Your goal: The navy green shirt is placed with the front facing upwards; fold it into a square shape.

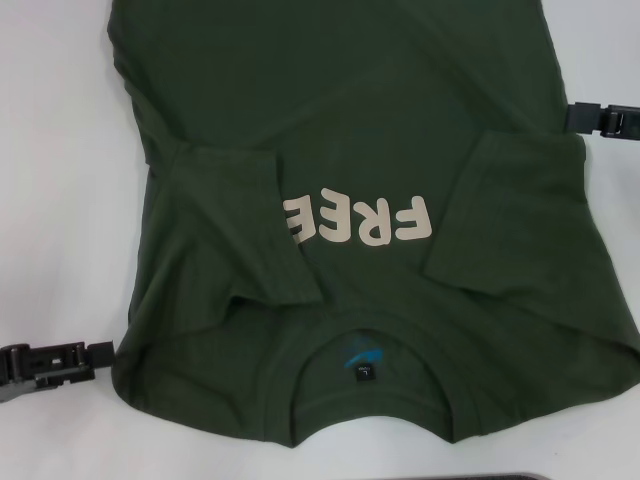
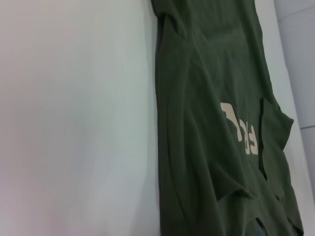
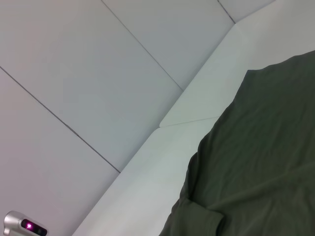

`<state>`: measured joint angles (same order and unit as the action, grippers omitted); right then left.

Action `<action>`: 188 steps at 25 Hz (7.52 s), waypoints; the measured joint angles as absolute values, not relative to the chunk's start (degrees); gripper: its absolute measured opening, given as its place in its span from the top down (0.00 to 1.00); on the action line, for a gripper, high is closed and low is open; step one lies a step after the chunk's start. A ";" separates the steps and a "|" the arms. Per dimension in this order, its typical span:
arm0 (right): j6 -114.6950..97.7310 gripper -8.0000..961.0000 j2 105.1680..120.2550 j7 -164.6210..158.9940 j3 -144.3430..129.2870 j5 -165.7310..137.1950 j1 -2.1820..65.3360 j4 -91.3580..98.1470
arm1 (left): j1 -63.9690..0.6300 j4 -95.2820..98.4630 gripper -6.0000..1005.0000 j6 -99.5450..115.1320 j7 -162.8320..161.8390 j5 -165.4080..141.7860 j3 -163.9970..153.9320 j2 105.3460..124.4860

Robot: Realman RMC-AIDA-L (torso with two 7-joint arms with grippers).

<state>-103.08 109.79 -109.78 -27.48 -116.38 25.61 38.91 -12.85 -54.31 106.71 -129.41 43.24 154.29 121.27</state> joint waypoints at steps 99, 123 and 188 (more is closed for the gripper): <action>-104.13 0.08 108.84 -112.71 -23.74 -124.30 24.43 39.23 | -17.65 -51.06 0.95 108.92 -137.45 40.45 150.13 121.17; -106.27 0.08 106.02 -116.91 -22.97 -131.93 24.58 39.90 | -19.32 -44.27 0.83 107.60 -133.56 40.40 158.15 119.54; -104.93 0.08 106.51 -116.69 -22.51 -132.07 24.94 39.46 | -19.37 -45.10 0.85 103.66 -138.58 38.23 153.97 120.28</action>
<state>-104.93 106.51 -116.69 -22.51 -132.07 24.94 39.46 -19.37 -45.10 103.66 -138.58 38.23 153.97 120.28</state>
